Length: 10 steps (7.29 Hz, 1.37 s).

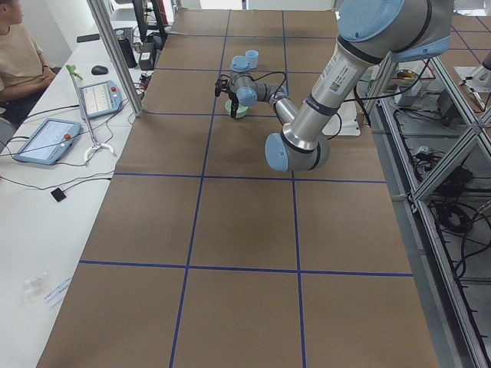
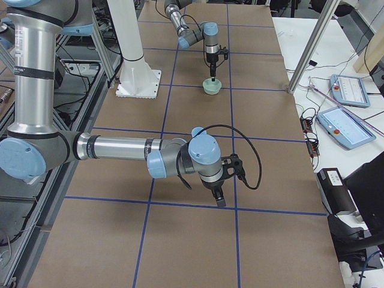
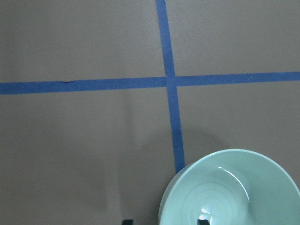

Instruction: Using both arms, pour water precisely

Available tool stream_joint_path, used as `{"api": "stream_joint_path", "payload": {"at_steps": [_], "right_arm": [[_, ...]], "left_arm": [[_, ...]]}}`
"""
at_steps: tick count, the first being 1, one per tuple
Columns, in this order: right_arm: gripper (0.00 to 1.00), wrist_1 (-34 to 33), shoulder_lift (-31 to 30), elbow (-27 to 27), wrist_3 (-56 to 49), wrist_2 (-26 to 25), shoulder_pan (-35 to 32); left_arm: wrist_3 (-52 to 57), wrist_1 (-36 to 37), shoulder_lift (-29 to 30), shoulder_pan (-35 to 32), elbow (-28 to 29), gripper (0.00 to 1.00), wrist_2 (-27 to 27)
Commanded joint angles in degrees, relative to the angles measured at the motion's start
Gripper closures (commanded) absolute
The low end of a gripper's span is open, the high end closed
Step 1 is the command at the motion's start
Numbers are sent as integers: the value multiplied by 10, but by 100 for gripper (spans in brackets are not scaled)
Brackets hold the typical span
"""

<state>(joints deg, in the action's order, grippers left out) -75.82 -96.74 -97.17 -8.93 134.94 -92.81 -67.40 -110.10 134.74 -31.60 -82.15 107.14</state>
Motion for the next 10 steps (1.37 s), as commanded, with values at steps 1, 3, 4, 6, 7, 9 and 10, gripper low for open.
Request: {"api": "stream_joint_path", "payload": {"at_steps": [1, 3, 4, 6, 7, 9, 10], "right_arm": [[0, 2, 1, -8, 49, 16, 0], [0, 0, 1, -48, 129, 38, 9], [0, 0, 1, -70, 179, 39, 29], [0, 0, 1, -124, 288, 35, 74], [0, 0, 0, -154, 354, 30, 106], [0, 0, -3, -210, 472, -11, 173], [0, 0, -3, -237, 543, -59, 223]], "left_arm": [[57, 83, -21, -49, -70, 0, 31], [210, 258, -121, -103, -258, 0, 38], [292, 301, -174, -155, -313, 0, 69], [508, 306, -278, -300, -335, 0, 142], [619, 306, -324, -375, -324, 0, 173], [722, 295, -402, -502, -291, 0, 197], [743, 286, -431, -545, -268, 0, 195]]}}
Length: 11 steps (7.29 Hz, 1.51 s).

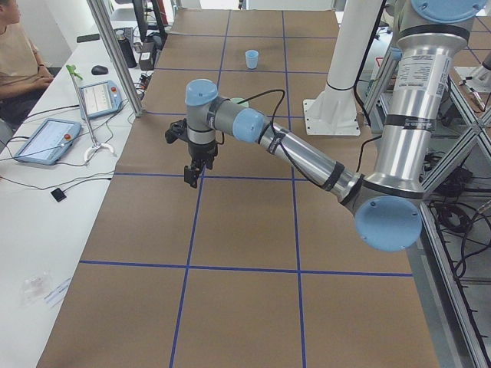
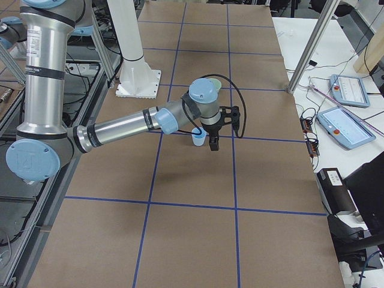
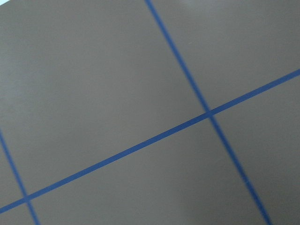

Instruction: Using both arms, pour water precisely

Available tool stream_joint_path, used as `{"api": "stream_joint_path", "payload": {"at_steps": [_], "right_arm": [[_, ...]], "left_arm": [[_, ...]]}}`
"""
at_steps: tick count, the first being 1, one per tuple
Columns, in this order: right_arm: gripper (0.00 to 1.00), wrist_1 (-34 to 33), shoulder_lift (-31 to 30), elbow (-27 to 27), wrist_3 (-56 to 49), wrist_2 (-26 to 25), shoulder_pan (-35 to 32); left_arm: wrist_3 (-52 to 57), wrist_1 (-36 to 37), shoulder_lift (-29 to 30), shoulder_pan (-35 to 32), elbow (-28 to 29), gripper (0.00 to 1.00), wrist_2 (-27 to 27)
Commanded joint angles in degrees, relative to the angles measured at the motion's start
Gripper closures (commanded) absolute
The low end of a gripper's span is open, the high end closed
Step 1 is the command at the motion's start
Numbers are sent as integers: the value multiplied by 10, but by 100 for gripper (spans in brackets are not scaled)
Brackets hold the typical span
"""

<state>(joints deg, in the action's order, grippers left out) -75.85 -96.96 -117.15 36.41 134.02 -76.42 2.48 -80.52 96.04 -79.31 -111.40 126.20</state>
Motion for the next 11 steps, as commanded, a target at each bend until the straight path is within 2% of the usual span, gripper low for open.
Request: {"api": "stream_joint_path", "payload": {"at_steps": [1, 2, 4, 6, 8, 10, 11], "right_arm": [[0, 0, -1, -54, 140, -87, 96], [0, 0, -1, -70, 191, -126, 130], [0, 0, -2, -94, 301, -235, 221], [0, -1, -23, -136, 446, -396, 359], [0, -13, -25, -138, 539, -558, 482], [0, -79, -23, -138, 621, -696, 578], [1, -108, -24, -136, 659, -742, 609]], "left_arm": [[123, -34, -56, -83, 42, 0, 8], [148, -35, -58, -110, 64, 0, 10], [155, -36, -74, -116, 59, 0, 11], [155, -36, -75, -116, 59, 0, 11], [155, -36, -75, -116, 59, 0, 11], [155, -36, -80, -116, 58, 0, 11], [155, -37, -80, -116, 58, 0, 11]]}}
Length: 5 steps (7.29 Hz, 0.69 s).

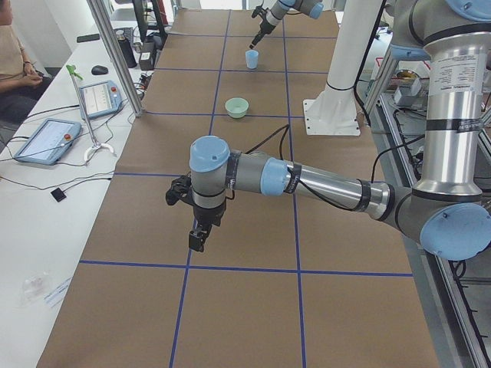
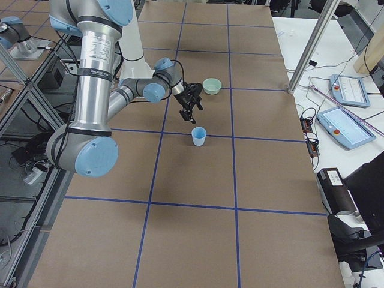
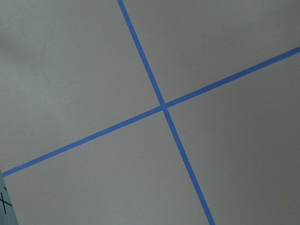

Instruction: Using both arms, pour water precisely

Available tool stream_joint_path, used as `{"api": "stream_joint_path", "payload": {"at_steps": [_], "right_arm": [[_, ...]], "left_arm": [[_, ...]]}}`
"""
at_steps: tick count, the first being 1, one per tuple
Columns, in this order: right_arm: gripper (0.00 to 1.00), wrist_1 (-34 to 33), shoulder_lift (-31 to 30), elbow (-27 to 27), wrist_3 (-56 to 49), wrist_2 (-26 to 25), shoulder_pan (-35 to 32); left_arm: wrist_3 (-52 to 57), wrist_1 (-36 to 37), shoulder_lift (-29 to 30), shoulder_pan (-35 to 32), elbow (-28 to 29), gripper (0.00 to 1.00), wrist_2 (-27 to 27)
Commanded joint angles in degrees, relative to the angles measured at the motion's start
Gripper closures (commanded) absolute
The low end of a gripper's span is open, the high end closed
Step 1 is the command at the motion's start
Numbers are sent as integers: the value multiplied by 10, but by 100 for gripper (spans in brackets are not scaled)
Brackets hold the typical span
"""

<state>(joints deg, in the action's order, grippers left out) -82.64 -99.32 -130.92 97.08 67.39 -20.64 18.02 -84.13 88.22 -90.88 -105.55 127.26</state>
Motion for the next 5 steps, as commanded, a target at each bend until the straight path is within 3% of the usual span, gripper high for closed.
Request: {"api": "stream_joint_path", "payload": {"at_steps": [1, 3, 5], "right_arm": [[0, -78, 4, 16, 109, -132, 85], [1, -114, 11, 57, 186, -188, 123], [1, -115, 59, 149, 220, -225, 124]], "left_arm": [[0, 0, -2, 0, -1, 0, 0], [0, 0, -2, 0, -1, 0, 0], [0, 0, -2, 0, -1, 0, 0]]}}
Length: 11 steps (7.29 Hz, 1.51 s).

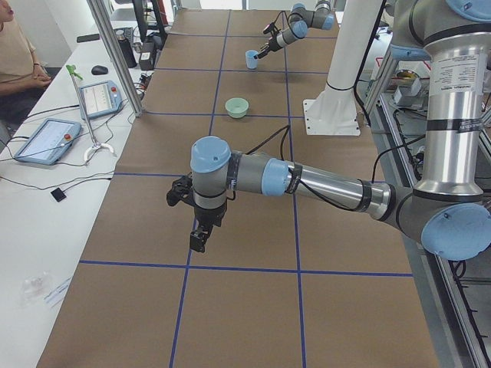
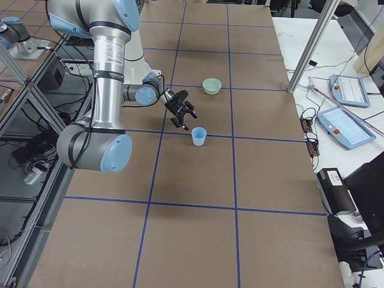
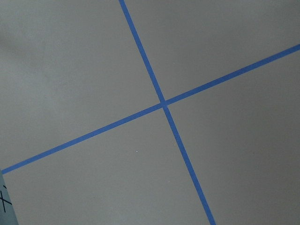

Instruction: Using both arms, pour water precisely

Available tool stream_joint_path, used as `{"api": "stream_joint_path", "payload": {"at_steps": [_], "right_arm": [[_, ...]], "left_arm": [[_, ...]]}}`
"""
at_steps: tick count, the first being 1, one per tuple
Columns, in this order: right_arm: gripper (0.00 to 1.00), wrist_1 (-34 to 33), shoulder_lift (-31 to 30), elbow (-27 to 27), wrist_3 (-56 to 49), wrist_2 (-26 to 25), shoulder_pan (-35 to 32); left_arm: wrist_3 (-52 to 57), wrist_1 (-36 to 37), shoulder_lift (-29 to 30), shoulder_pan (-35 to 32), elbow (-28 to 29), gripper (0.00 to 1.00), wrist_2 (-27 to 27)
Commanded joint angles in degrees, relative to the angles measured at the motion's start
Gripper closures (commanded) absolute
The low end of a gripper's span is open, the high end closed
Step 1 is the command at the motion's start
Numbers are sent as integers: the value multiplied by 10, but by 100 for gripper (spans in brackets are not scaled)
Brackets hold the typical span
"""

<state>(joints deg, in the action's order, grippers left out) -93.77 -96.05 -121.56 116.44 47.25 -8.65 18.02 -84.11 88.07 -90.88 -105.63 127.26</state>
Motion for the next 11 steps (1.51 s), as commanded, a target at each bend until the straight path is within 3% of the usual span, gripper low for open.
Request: {"api": "stream_joint_path", "payload": {"at_steps": [1, 7, 9, 10, 11], "right_arm": [[0, -4, 27, 61, 27, -27, 3], [1, -4, 26, 104, 28, -60, -14], [5, -3, 27, 113, 28, -62, -30], [35, -2, 29, 120, 27, -66, -31], [75, 0, 29, 120, 27, -66, -31]], "left_arm": [[0, 0, 0, 0, 0, 0, 0], [-1, 0, 1, 0, 0, 0, 0], [-1, 0, 1, 0, 0, 0, 0], [-1, 0, 1, 0, 0, 0, 0], [-1, 0, 1, 0, 0, 0, 0]]}}
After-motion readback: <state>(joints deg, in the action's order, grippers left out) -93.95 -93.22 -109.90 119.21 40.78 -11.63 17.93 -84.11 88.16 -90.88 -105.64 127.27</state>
